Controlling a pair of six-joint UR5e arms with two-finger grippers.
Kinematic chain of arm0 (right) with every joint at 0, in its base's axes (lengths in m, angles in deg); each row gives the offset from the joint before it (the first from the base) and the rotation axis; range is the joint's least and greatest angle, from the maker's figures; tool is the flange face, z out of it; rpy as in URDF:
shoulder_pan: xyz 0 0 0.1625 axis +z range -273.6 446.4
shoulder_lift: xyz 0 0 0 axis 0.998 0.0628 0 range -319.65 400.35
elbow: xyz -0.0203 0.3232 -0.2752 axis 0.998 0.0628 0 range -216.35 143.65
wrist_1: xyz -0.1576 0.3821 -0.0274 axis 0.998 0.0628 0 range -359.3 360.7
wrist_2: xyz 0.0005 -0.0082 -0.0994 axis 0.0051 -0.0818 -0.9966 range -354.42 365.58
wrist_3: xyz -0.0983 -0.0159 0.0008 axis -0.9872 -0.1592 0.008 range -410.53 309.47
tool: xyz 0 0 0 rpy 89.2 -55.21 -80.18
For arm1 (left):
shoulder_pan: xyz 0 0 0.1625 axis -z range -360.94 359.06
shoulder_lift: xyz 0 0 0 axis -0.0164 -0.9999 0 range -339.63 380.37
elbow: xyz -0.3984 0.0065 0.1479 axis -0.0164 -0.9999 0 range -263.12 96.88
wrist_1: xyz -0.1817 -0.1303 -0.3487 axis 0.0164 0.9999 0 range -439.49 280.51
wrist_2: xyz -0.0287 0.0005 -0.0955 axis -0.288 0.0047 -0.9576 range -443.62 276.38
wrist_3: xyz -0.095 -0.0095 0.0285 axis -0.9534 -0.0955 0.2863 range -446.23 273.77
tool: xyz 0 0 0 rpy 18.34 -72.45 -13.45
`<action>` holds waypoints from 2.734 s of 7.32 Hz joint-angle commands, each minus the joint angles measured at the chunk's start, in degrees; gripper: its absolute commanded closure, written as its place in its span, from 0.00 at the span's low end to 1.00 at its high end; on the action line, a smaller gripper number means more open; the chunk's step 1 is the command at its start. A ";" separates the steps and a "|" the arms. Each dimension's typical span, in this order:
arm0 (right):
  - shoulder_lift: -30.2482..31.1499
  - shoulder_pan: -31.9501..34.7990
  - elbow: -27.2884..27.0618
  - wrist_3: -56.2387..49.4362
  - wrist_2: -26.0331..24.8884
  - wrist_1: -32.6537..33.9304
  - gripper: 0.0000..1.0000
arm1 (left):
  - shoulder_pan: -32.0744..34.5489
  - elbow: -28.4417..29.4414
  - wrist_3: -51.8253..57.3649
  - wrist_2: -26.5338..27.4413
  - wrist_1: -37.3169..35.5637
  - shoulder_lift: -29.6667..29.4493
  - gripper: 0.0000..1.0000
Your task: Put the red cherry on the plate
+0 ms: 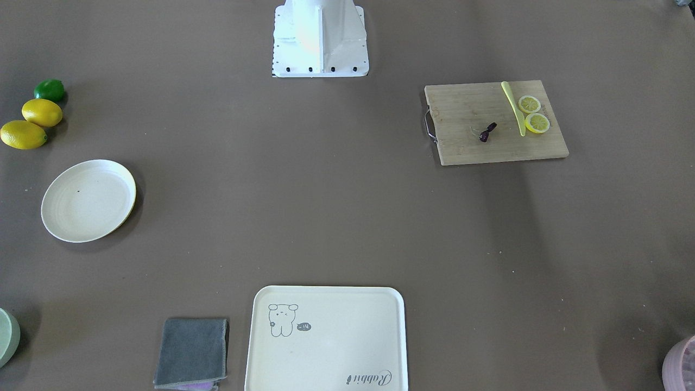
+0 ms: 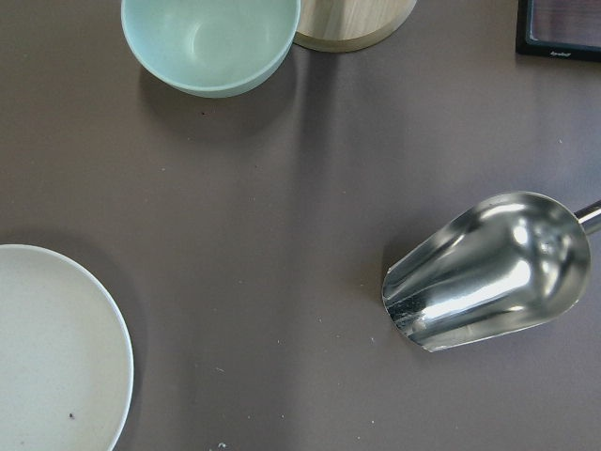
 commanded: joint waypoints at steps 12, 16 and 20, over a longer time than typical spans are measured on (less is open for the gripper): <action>-0.15 -21.24 9.18 26.40 -5.07 -33.80 0.00 | -1.32 1.27 -4.59 -0.28 12.34 -2.67 0.02; -0.24 -26.54 11.83 32.87 -7.20 -38.32 0.01 | -1.32 1.71 -4.59 -0.19 12.25 -2.67 0.02; -0.50 -28.12 12.18 32.78 -8.42 -38.32 1.00 | -1.32 1.80 -4.59 -0.19 12.08 -2.67 0.02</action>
